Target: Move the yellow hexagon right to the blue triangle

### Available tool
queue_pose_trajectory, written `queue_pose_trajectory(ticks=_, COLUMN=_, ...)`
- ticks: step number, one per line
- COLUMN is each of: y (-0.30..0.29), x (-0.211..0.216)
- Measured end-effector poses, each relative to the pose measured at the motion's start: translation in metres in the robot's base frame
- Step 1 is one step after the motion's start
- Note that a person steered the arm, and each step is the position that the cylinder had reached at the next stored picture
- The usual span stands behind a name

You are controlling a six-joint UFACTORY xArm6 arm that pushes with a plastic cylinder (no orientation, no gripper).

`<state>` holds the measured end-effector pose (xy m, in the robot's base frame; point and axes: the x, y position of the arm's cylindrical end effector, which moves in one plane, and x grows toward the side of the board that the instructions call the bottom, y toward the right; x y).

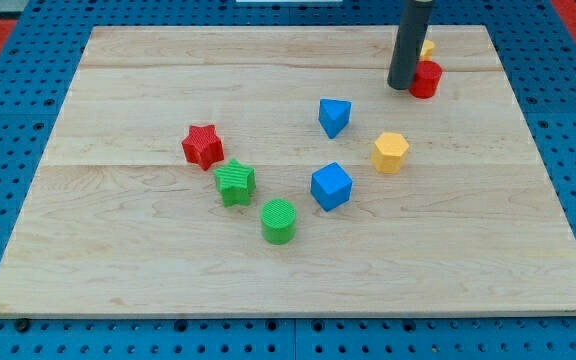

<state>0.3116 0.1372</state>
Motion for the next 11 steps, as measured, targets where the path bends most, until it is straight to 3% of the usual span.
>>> queue_pose_trajectory(ticks=1, y=-0.014, x=0.007)
queue_pose_trajectory(ticks=4, y=-0.079, x=0.091)
queue_pose_trajectory(ticks=5, y=-0.068, x=0.137)
queue_pose_trajectory(ticks=6, y=-0.050, x=0.156)
queue_pose_trajectory(ticks=7, y=-0.028, x=0.151)
queue_pose_trajectory(ticks=9, y=-0.039, x=0.096)
queue_pose_trajectory(ticks=11, y=-0.036, x=0.087)
